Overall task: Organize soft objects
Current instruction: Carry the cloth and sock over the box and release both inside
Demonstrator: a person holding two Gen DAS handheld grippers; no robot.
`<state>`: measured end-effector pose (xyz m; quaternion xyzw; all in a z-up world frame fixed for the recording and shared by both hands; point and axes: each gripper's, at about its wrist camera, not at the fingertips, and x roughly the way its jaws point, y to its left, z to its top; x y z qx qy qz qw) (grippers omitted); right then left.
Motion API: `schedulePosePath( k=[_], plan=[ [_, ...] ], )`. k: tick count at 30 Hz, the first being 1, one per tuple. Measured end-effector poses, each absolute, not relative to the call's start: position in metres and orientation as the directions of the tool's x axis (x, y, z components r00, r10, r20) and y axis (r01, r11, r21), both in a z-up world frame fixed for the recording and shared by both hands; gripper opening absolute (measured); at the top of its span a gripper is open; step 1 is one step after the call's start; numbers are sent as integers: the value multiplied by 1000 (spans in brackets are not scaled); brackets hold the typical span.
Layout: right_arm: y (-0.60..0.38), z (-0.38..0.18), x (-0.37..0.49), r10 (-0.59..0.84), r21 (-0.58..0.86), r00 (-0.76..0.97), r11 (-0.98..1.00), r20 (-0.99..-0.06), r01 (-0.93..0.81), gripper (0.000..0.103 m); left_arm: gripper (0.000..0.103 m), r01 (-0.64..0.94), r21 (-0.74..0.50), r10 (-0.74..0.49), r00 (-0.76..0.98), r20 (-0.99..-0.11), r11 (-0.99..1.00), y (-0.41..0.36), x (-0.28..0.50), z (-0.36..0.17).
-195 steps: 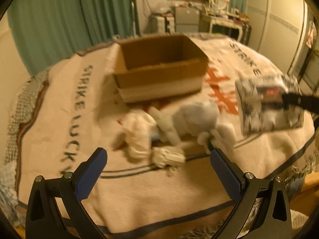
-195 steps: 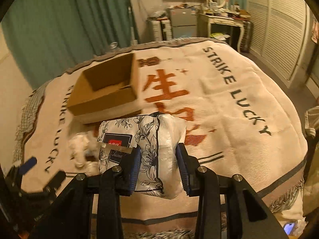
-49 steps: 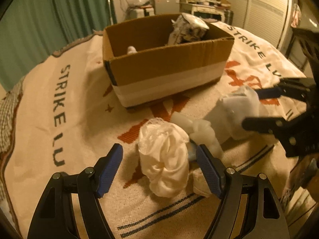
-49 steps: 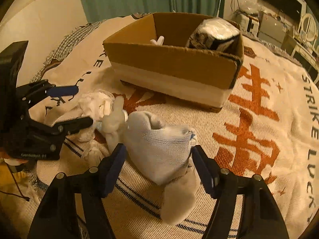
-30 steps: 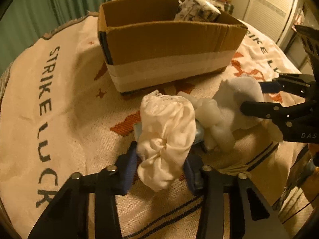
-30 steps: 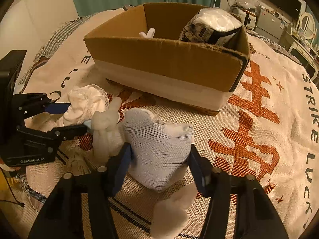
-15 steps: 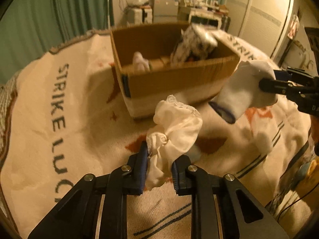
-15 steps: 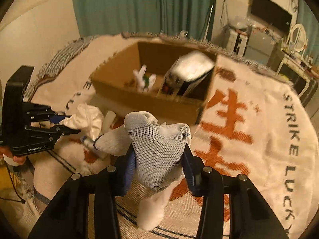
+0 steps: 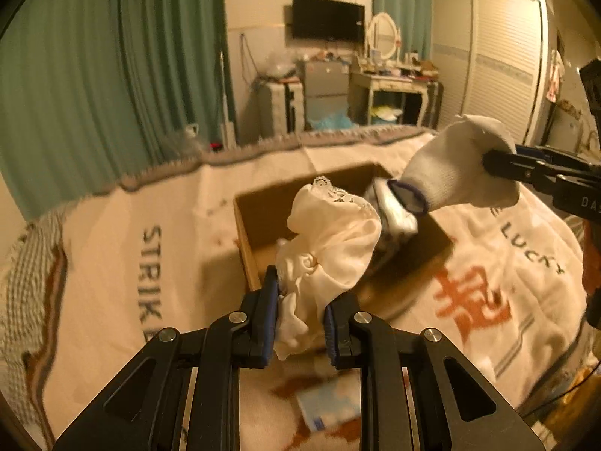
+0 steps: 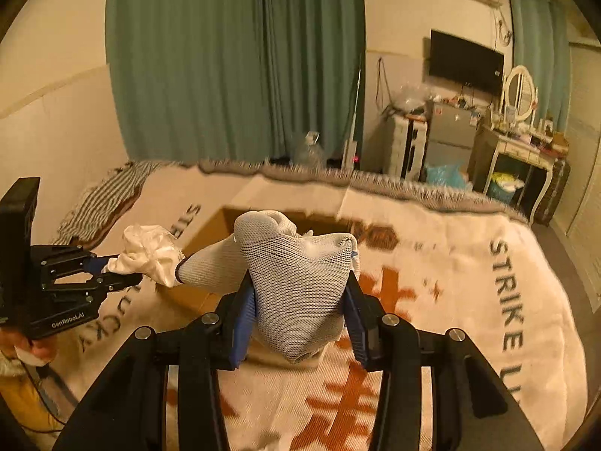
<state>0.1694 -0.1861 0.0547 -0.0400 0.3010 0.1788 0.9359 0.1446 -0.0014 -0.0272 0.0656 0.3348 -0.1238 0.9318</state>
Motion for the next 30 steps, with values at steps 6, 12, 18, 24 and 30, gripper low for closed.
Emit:
schedulePosePath(
  k=[6,12,18,24,30],
  plan=[
    [-172,65,215,288,9,766,938,-575,-346,43,20,250,-16,-201,736,-646,968,-12,184,-23],
    [-155,53,255,276,21,738,942,-616,-335,43,20,209,-77,-205,699,-685,975,-14,217,-32],
    [-153,33,274,253,15,697,944,-671,-328,43,20,188,-76,-185,673,-717,979,-11,231,-42],
    [-155,23,280,260,37,672,944,-694,-326,48,25,181,-69,-174,668,-723,981,-8,235,-48],
    [-157,30,268,264,48,684,947,-680,-318,70,72,155,-58,-151,693,-705,986,-7,224,-46]
  ],
)
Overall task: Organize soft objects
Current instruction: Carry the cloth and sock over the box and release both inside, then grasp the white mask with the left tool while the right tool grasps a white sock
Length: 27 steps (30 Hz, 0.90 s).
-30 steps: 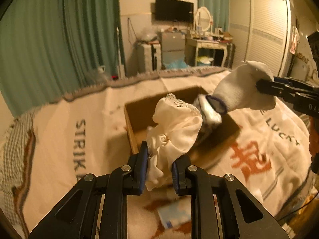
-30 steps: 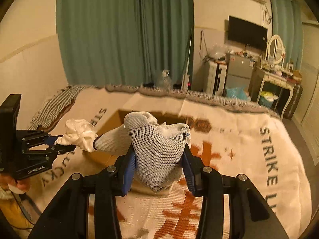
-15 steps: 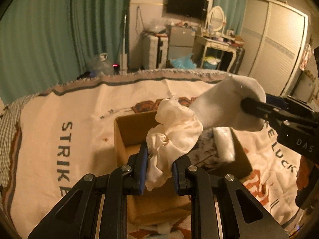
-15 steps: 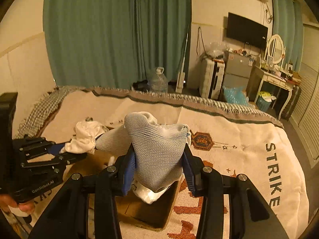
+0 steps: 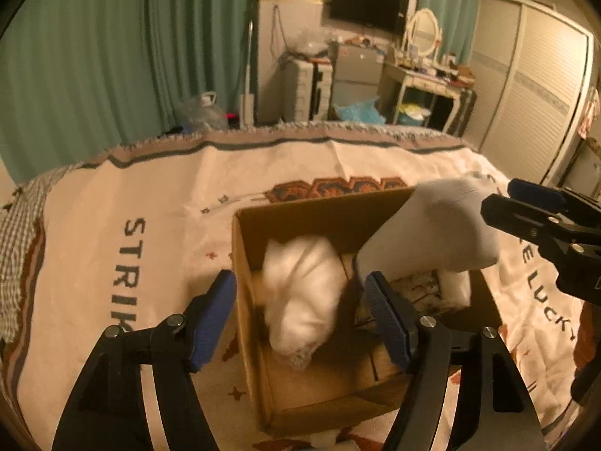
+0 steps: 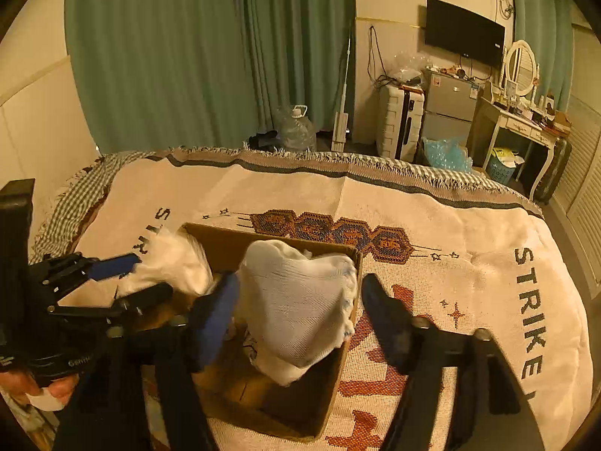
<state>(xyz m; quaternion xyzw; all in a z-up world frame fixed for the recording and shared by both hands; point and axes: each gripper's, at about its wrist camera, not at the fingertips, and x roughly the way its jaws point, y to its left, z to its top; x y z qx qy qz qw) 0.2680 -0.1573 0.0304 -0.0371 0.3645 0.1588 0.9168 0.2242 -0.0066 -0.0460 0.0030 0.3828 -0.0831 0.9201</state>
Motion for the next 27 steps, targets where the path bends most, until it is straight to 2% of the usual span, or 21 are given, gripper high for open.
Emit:
schedulePosePath(
  k=[5,7,8,10,13,15,18,20,23,27],
  plan=[
    [-160,57,244,276,42,715,944,-643,-326,70,72,169,-26,-144,737,-660,985,-10,203,-25],
    [-164,70,230,284,44,740,944,-610,-326,77,72,175,-51,-168,760,-628,983,-9,190,-12],
    [-165,76,223,288,45,749,944,-596,-327,82,76,176,-55,-172,770,-615,983,-8,186,-6],
    [-169,86,207,292,46,758,943,-583,-329,83,82,176,-53,-173,788,-591,983,-8,172,5],
    [-180,95,183,298,66,766,946,-570,-318,86,82,185,-62,-188,809,-556,981,-10,153,18],
    [-188,96,166,292,70,774,949,-561,-307,93,83,189,-51,-185,815,-549,981,-12,137,22],
    [-195,86,148,291,61,753,946,-590,-318,96,83,151,-38,-149,849,-507,988,-15,113,19],
    [-197,73,139,295,68,733,944,-613,-324,96,83,126,-18,-117,848,-517,992,-17,106,12],
    [-202,44,124,287,68,696,943,-658,-325,96,83,73,-37,-80,802,-592,997,-16,102,-11],
    [-205,2,107,270,46,629,936,-729,-348,96,83,104,-40,-102,709,-698,994,-19,105,-49]
  ],
)
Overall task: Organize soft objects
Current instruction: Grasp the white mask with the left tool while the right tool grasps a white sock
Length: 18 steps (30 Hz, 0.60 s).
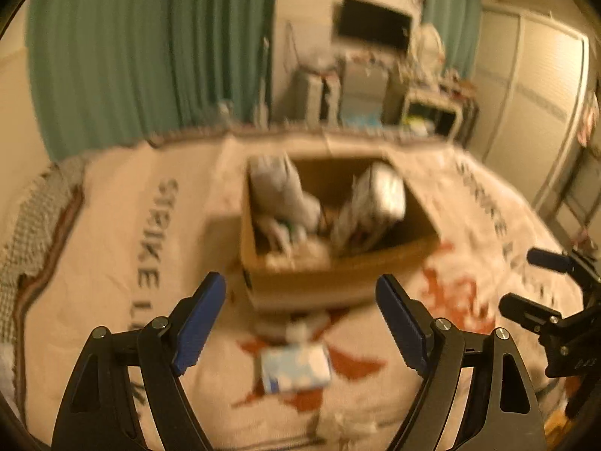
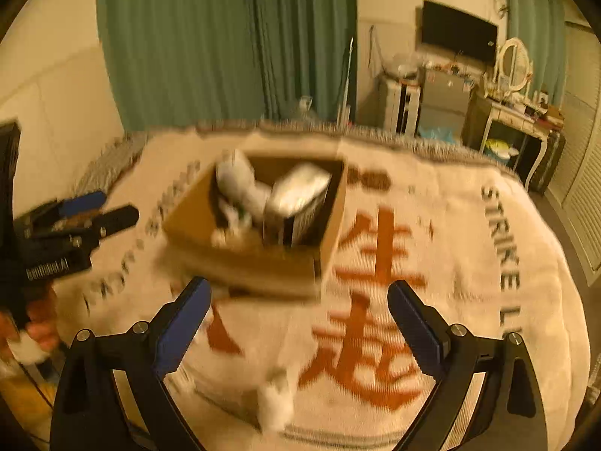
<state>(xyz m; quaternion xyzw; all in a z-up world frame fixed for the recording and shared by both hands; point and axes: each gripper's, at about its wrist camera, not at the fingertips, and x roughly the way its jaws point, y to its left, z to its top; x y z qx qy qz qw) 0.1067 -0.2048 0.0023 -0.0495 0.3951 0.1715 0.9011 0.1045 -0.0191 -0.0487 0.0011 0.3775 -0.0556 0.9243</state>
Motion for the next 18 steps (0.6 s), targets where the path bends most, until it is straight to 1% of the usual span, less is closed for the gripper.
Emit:
schedulePosePath(
  k=[2,4,6,10,11,12,13,15,16,17,18],
  plan=[
    [-210,-17,98,268,43,597,930,-756,-364,96,83,94,-15,-76,686,-723,995,-21,102,-62],
    [-215,-33,94,269,46,575,927,-773,-372,96,83,92,-18,-74,654,-753,996,-22,99,-77],
    [-220,-49,91,285,78,536,924,-794,-375,95,83,92,-19,-72,620,-781,996,-25,94,-89],
    [-216,-70,86,300,95,473,908,-829,-409,88,83,124,10,-64,574,-816,992,-36,75,-108],
    [-212,-77,84,304,97,451,900,-839,-425,85,83,134,14,-65,564,-823,991,-40,68,-114],
    [-209,-83,83,305,97,430,892,-850,-441,79,83,150,8,-76,549,-832,989,-44,64,-118],
    [-206,-87,82,302,95,416,889,-858,-449,77,83,166,-1,-91,534,-840,986,-46,63,-121],
    [-204,-96,82,308,114,384,885,-870,-452,66,83,191,-12,-108,505,-857,981,-53,58,-130],
    [-204,-99,83,315,128,369,883,-874,-451,65,83,202,-18,-117,493,-862,979,-56,55,-134],
    [-204,-104,84,325,148,345,881,-881,-450,59,83,216,-21,-124,478,-869,976,-59,53,-139],
    [-203,-106,83,327,154,335,879,-884,-452,51,83,234,-28,-136,459,-878,972,-63,53,-143]
  ],
)
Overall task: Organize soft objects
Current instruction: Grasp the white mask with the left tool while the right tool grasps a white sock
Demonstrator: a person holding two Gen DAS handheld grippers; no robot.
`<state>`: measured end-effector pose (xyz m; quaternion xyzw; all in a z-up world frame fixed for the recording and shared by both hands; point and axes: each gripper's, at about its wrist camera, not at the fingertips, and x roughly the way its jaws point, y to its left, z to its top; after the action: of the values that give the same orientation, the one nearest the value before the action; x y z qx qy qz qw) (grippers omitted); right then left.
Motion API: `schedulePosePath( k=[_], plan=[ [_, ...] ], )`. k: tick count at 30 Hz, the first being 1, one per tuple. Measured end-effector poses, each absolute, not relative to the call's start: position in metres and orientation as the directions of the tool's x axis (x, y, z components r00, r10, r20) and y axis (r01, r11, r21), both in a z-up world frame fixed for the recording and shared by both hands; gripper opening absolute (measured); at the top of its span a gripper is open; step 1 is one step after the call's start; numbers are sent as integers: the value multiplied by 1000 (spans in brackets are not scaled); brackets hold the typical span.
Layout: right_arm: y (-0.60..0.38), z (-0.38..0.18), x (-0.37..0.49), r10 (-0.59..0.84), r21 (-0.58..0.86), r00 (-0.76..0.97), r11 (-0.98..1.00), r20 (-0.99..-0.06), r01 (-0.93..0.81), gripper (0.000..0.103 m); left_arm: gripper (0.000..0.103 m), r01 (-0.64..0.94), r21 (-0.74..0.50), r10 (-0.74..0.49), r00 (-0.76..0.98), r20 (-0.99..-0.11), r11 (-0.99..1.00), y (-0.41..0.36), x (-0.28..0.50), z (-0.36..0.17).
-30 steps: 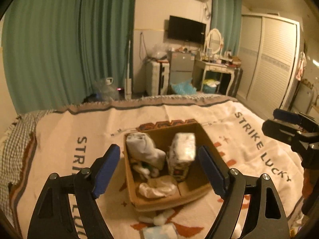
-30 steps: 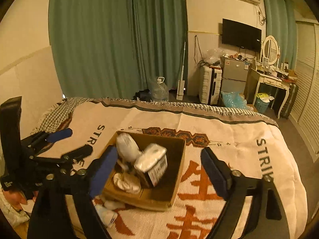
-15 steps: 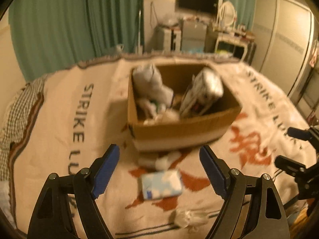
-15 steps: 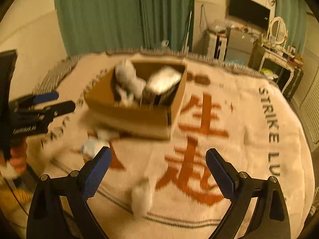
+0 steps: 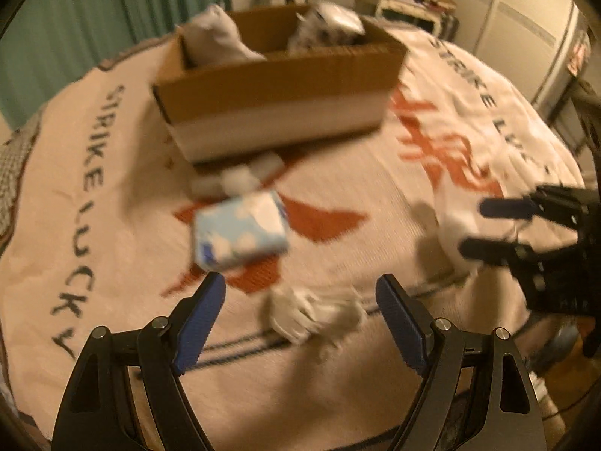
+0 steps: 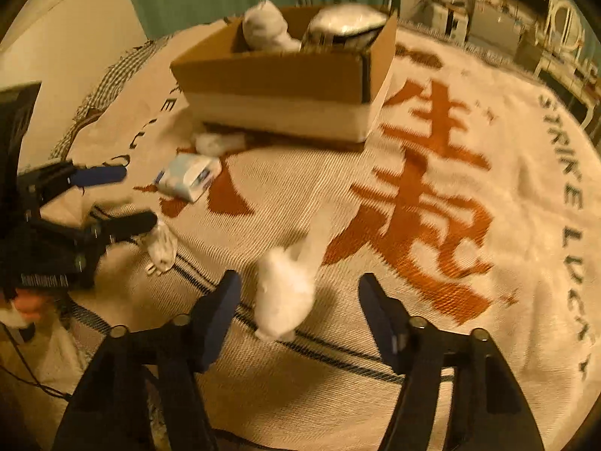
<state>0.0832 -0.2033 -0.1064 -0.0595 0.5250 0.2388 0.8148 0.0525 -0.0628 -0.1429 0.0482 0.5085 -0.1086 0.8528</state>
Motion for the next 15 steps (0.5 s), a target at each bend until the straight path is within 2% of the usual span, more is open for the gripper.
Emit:
schedulePosePath(
  k=[6,13,15],
  plan=[
    [-197,-115,86,335,170,294,867,-895,-469,35,81,281,-54,-172,412,-895,958,-70,48,-161],
    [-197,-119,89,324,168,278,869,-905,-466,31,81,302,-57,-169,356,-919,951,-74,51,-183],
    [-197,-121,89,318,166,269,868,-909,-468,29,75,309,-72,-187,360,-914,948,-73,51,-182]
  ],
)
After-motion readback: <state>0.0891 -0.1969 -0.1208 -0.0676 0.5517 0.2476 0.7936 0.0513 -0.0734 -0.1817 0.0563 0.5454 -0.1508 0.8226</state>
